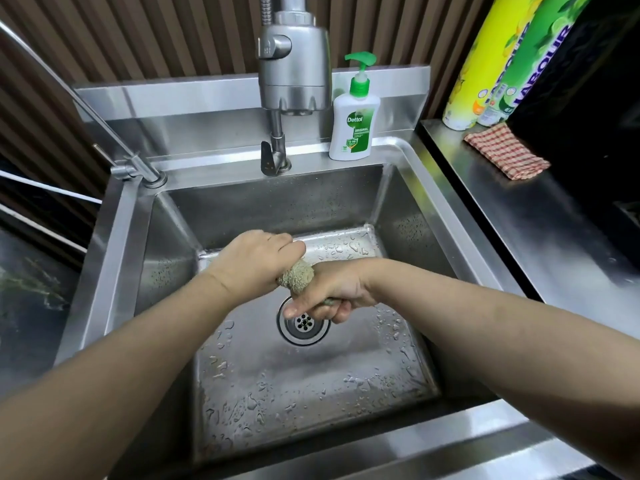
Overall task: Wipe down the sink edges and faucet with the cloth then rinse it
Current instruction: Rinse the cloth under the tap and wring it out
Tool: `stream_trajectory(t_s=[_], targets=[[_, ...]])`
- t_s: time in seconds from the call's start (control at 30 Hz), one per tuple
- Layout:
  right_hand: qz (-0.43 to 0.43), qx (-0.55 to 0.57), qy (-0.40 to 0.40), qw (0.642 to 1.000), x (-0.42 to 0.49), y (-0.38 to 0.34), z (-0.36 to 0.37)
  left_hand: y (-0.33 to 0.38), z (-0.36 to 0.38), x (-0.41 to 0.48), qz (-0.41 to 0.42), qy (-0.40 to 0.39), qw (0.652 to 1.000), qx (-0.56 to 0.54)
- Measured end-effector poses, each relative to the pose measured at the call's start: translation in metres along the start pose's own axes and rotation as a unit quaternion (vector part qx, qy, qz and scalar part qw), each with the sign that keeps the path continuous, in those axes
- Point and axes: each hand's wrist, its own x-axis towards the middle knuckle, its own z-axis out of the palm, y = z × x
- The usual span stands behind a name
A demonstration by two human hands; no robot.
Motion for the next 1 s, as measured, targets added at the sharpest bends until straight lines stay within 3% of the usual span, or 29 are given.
stream_trajectory(t_s=[0.07,0.17,0.27,0.43,0.77,1.0], targets=[[-0.012,-0.072,0.116,0.991,-0.001,-0.003,0.009,0.002,-0.003,0.001,-0.041,-0.048,0.998,-0.007],[-0.014,-0.242,0.304,0.921,0.003,-0.007,0.013,0.013,-0.011,0.007,-0.128,-0.148,0.981,0.023],[-0.002,-0.308,0.366,0.878,0.006,-0.004,0.013,0.023,-0.008,0.015,-0.217,-0.246,0.945,0.007],[0.017,-0.373,0.407,0.834,0.019,0.006,0.009,0.025,0.008,0.016,-0.299,-0.292,0.905,-0.075],[0.006,-0.493,0.381,0.783,0.033,0.016,0.001,0.03,0.028,0.0,-0.421,-0.305,0.803,-0.29],[-0.005,-0.52,0.374,0.767,0.032,0.02,-0.002,0.031,0.026,0.005,-0.421,-0.319,0.783,-0.327]])
